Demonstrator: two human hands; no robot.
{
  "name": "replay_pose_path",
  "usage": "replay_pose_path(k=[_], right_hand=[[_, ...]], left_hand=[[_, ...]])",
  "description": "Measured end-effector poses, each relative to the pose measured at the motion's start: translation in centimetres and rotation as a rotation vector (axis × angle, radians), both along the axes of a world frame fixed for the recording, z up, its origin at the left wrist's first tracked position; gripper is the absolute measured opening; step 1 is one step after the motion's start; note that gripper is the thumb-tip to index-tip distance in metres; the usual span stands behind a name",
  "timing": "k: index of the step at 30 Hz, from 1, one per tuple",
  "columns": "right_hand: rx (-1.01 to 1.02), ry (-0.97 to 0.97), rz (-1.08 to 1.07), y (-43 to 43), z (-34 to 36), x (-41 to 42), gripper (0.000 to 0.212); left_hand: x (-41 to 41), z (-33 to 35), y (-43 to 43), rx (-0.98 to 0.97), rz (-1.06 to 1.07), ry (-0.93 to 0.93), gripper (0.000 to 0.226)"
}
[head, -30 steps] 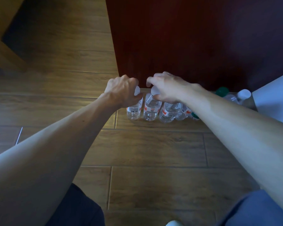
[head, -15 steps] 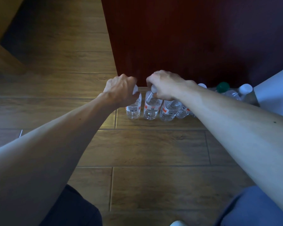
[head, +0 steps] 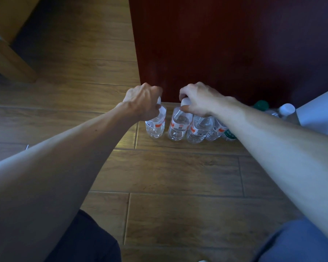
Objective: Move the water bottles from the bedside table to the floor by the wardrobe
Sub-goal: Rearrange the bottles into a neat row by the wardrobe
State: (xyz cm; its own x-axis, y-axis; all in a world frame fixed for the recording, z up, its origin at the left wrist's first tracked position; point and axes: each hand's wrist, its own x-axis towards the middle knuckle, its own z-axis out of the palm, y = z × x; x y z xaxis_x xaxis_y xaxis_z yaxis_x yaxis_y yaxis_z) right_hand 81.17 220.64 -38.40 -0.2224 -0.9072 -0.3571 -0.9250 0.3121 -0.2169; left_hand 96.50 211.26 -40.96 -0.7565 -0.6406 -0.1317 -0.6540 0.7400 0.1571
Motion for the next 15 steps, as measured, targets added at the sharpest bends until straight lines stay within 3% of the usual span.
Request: replay_pose_path(k=[15], right_hand=[[-0.055, 0.015, 0.020, -0.04, -0.28, 0.23, 0.023]], left_hand=[[-0.40, -0.06, -0.40, 0.000, 0.031, 0.121, 0.042]])
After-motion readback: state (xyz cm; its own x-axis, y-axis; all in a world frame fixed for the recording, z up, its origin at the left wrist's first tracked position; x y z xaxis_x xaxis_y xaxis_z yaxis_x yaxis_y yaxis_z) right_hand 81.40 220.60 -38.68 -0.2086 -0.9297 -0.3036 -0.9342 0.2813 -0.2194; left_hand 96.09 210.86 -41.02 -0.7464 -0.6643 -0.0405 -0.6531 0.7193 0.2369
